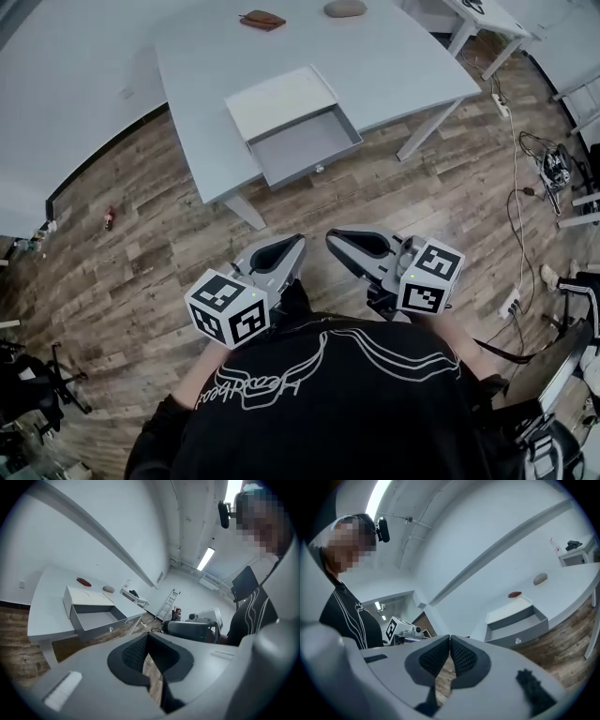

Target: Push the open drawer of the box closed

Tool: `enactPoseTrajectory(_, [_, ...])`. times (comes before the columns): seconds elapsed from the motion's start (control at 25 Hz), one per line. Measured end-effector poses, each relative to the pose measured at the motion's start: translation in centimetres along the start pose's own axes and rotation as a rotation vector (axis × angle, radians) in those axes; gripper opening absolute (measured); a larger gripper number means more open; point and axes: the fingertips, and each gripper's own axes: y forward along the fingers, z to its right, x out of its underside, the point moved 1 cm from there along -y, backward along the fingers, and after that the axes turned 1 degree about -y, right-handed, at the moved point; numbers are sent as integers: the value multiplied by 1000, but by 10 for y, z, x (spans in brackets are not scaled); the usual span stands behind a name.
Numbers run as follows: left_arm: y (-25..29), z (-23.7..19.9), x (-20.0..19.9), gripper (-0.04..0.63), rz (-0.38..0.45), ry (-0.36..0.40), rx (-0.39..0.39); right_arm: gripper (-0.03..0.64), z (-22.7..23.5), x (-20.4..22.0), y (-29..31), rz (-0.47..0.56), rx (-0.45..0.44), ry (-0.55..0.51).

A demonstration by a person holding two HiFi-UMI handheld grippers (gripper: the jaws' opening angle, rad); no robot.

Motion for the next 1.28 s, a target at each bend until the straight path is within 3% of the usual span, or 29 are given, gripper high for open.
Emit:
enactPoseTrajectory(0.16, [5, -21, -11, 8, -1, -19, 11, 9, 24, -2, 21, -43, 44, -37])
enactPoseTrajectory(0.48, [13, -54, -13, 8, -42, -49, 4, 11, 97, 20, 36, -142, 299, -232])
enactPoseTrajectory(0.96, [9, -102, 4, 8, -86, -91, -33, 81, 185, 60, 63, -252, 489, -267])
enactPoseTrajectory(1.28, [9, -117, 12, 9, -51, -149, -49, 82, 209, 71, 73, -258, 512, -218])
